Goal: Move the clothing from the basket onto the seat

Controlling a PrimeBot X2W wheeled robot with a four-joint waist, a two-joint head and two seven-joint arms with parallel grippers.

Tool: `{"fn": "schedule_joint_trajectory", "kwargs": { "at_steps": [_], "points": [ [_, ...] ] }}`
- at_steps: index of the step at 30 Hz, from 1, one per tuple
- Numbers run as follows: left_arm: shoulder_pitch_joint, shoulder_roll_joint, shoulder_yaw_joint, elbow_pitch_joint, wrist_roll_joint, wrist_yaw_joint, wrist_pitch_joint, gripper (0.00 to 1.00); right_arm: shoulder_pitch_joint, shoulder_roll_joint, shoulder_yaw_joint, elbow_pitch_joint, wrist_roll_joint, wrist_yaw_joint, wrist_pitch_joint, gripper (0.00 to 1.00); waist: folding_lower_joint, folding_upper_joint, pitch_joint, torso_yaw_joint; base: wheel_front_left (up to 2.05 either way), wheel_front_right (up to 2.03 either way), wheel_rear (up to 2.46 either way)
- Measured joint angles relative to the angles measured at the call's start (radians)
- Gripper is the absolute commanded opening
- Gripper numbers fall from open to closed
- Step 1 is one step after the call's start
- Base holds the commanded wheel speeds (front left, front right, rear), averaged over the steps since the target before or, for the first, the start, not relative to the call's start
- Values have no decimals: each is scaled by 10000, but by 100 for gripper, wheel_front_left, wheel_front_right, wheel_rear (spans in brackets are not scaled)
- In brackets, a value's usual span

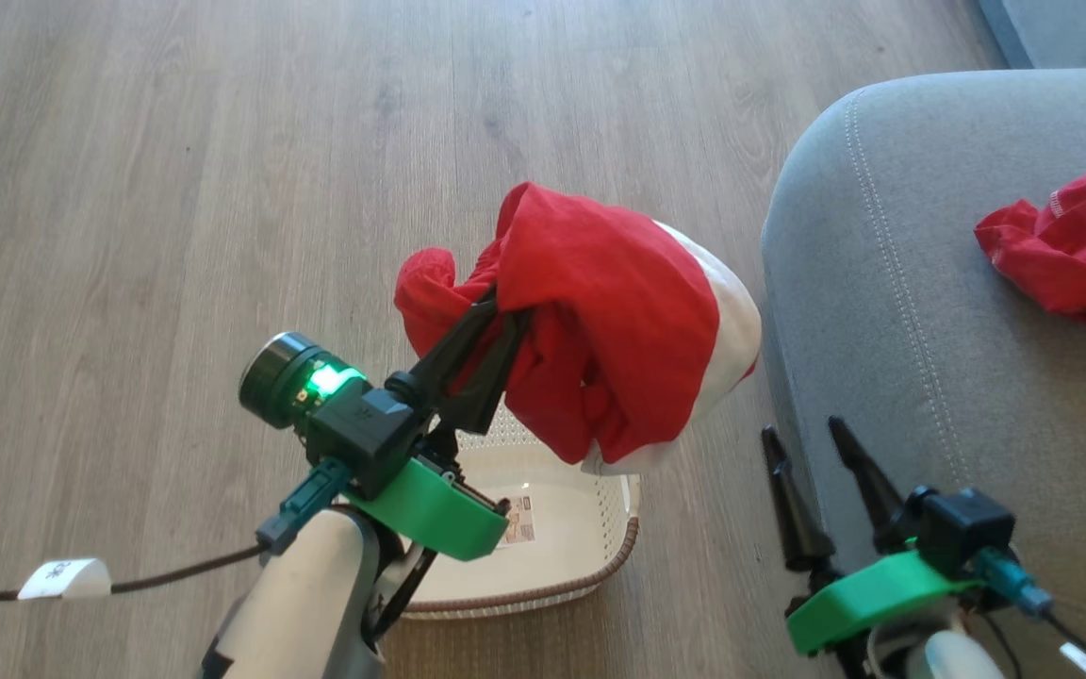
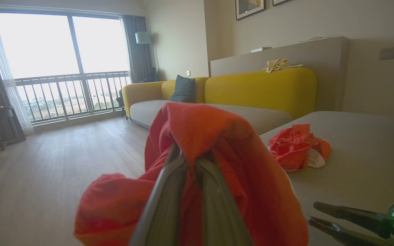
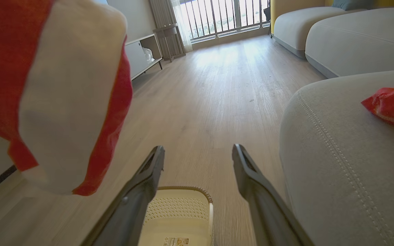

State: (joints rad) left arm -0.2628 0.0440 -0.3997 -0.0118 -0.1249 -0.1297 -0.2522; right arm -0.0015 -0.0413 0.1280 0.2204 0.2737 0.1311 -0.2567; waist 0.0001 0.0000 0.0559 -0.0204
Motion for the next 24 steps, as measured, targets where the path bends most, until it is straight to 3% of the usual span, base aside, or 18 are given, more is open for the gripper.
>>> {"fn": "schedule_joint_trajectory", "kwargs": {
  "at_steps": [3,8,15,24],
  "points": [
    [-4,0,77,17,0,0,0,0,237,-140,464,-299,54,0,0,100,0,0,53,0,0,0,0],
    [-7,0,113,56,-71,0,0,0,260,-1043,2105,-1524,253,-2,0,100,0,0,111,-22,0,0,0],
    [-20,0,123,167,-73,0,0,0,58,-1756,3457,-2744,59,-2,0,100,0,0,174,-11,0,0,0],
    [-25,0,71,205,-86,0,0,0,-370,-1751,3373,-3149,-982,-2,0,100,0,0,173,33,0,0,0]
  ]
}}
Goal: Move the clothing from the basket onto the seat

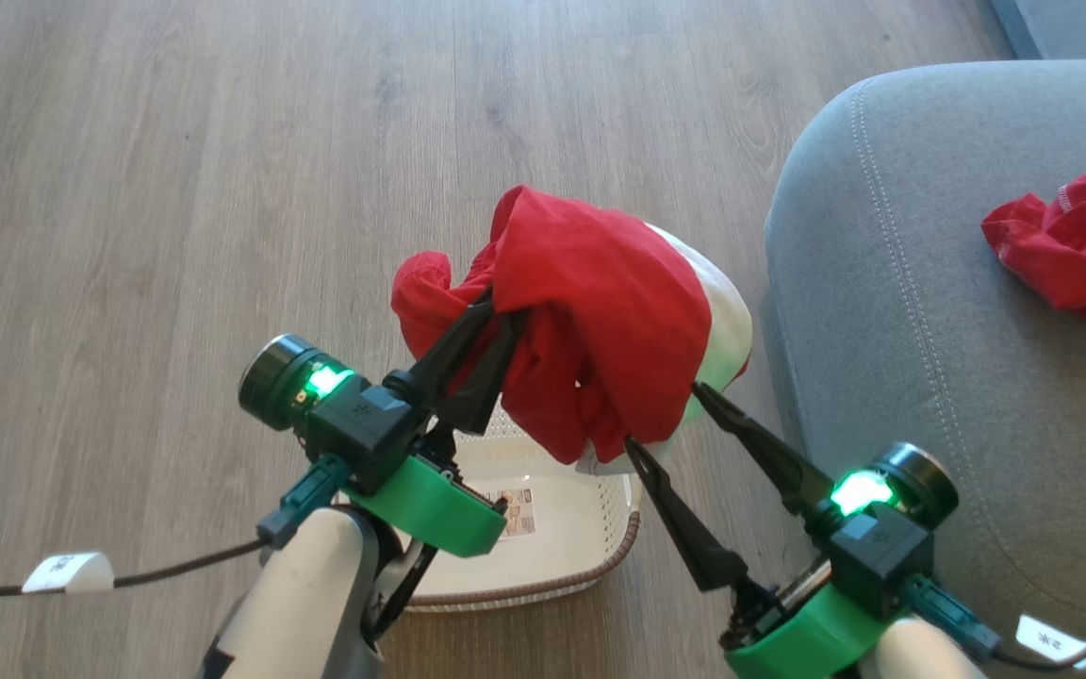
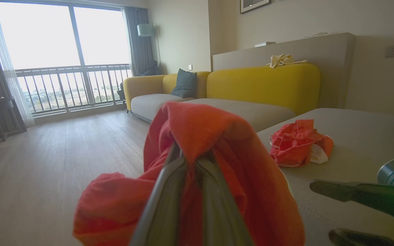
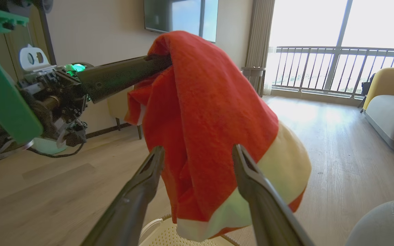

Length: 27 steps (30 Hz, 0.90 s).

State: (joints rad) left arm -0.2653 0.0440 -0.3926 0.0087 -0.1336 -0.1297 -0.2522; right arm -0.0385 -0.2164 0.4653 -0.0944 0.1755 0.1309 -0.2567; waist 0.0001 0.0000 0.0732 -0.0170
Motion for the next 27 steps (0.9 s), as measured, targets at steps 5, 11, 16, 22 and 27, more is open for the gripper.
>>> {"fn": "schedule_joint_trajectory", "kwargs": {
  "at_steps": [5,11,16,22,27],
  "points": [
    [-10,0,-209,-4,-2,0,0,0,-517,-4,10,82,-416,0,0,100,0,0,23,43,0,0,0],
    [-104,4,-550,-19,-107,0,0,0,-1039,-65,21,477,-897,0,-2,100,0,0,69,191,0,0,0],
    [-236,8,-888,-48,-104,0,0,0,-1250,31,-240,1078,-1254,0,0,100,0,0,23,325,0,0,0],
    [-236,267,-1659,-44,-178,0,0,0,-1552,159,-17,1501,-1496,0,0,100,0,0,-75,426,0,0,0],
    [-243,309,-2071,-33,-251,0,0,0,-1846,230,326,1728,-1496,0,0,100,0,0,-116,470,0,0,0]
  ]
}}
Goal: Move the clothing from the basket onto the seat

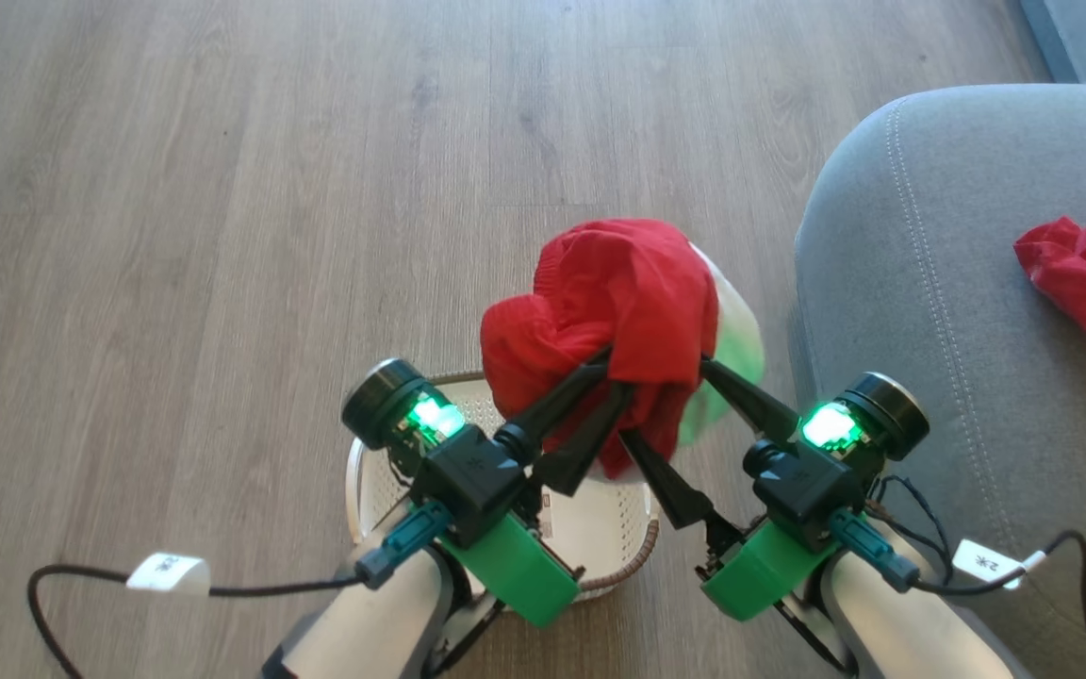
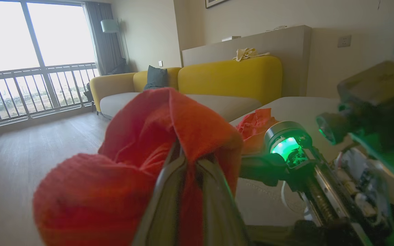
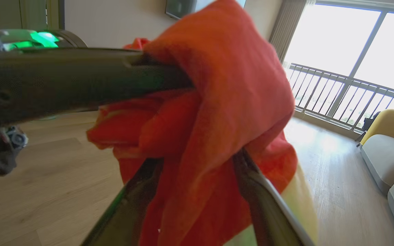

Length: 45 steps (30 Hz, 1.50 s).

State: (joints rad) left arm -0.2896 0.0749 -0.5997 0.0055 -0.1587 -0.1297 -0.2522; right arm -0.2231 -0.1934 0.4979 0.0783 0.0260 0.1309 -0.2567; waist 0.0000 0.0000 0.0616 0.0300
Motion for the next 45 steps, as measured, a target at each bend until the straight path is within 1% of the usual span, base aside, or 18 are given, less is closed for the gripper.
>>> {"fn": "schedule_joint_trajectory", "kwargs": {
  "at_steps": [3,4,5,6,11,24,30,31,32,33,34,38,45],
  "points": [
    [0,12,-180,0,-100,0,0,0,-99,31,67,169,0,0,0,100,0,0,-42,36,0,0,0],
    [0,13,-192,0,-100,0,0,0,-132,46,67,197,2,0,0,95,0,0,-58,46,0,0,0],
    [0,17,-198,0,-100,0,0,0,-135,69,73,242,6,0,0,32,0,0,-75,57,0,0,0],
    [0,27,-211,0,-100,0,0,0,-132,88,77,272,8,0,0,0,0,0,-93,67,0,0,0],
    [0,71,-255,-2,-115,0,0,0,-116,376,-255,244,94,0,0,0,0,1,-123,76,0,0,0],
    [0,81,-138,-2,-173,0,0,0,30,792,-1582,-247,284,0,0,0,0,1,2,2,0,0,0],
    [0,81,-109,-2,-174,0,0,0,186,936,-1703,-309,284,0,0,0,0,1,40,-21,0,0,0],
    [0,81,-94,-2,-174,0,0,32,187,940,-1718,-311,291,0,0,0,0,1,47,-22,0,0,0],
    [0,81,-94,-2,-174,0,0,48,187,940,-1718,-311,291,0,0,0,0,1,47,-22,0,0,0],
    [0,81,-82,-2,-174,0,0,80,187,943,-1739,-324,330,0,0,0,0,1,53,-22,0,0,0],
    [0,81,-58,-2,-165,0,0,100,187,943,-1762,-349,359,0,0,0,0,1,59,-20,0,0,0],
    [0,77,163,12,-77,0,0,100,189,1014,-2077,-506,357,0,0,0,0,1,64,-10,0,0,0],
    [17,73,230,257,15,0,0,100,304,1237,-2798,-775,355,0,0,0,0,0,37,26,0,0,0]
  ]
}}
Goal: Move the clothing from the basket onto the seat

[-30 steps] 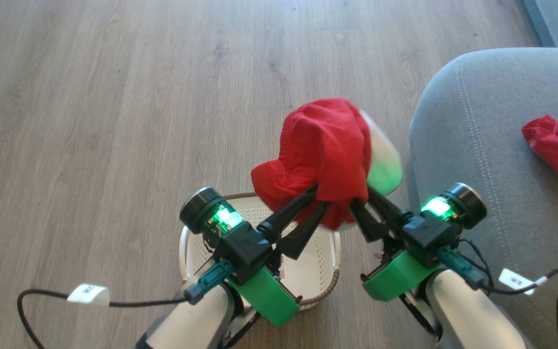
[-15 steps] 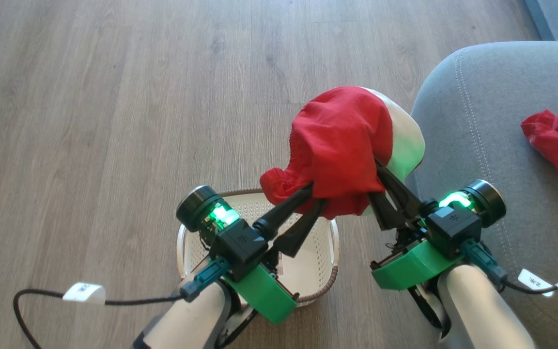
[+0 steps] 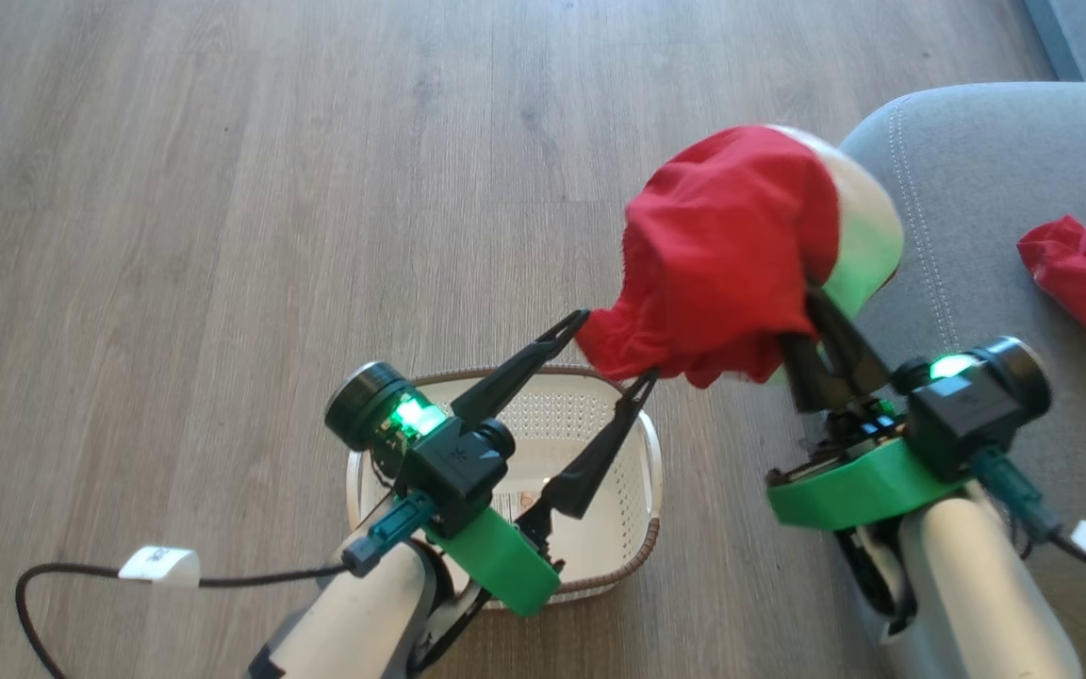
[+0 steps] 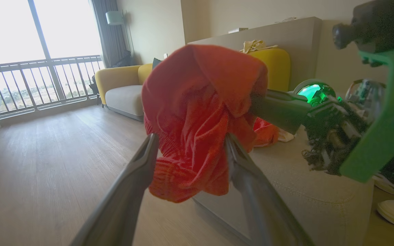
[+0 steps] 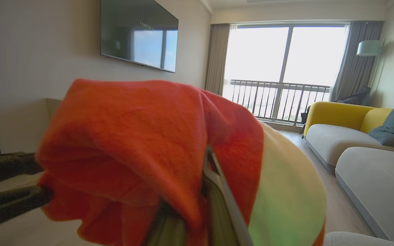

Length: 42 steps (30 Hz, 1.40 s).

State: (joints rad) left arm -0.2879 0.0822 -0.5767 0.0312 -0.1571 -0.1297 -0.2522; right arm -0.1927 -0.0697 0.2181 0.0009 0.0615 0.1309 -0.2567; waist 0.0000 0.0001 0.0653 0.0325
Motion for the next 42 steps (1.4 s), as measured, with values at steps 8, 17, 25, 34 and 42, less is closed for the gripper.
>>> {"fn": "schedule_joint_trajectory", "kwargs": {
  "at_steps": [8,17,25,34,42],
  "points": [
    [131,127,13,389,-115,0,0,100,0,48,-938,-313,2,0,0,0,0,-1,-5,29,0,0,0],
    [693,539,-291,982,-8,0,0,100,0,73,-1505,-539,2,0,0,0,0,-1,-15,-22,0,0,0],
    [1213,575,-441,1471,265,0,0,100,2,79,-1651,-596,2,0,0,0,0,-1,-41,-81,0,0,0],
    [1343,577,-439,1638,366,0,0,100,12,81,-1772,-623,6,0,0,0,0,0,-38,-123,0,0,0],
    [1497,591,-339,1557,366,0,0,100,22,92,-2144,-767,2,0,0,0,0,-1,4,-481,0,0,0]
  ]
}}
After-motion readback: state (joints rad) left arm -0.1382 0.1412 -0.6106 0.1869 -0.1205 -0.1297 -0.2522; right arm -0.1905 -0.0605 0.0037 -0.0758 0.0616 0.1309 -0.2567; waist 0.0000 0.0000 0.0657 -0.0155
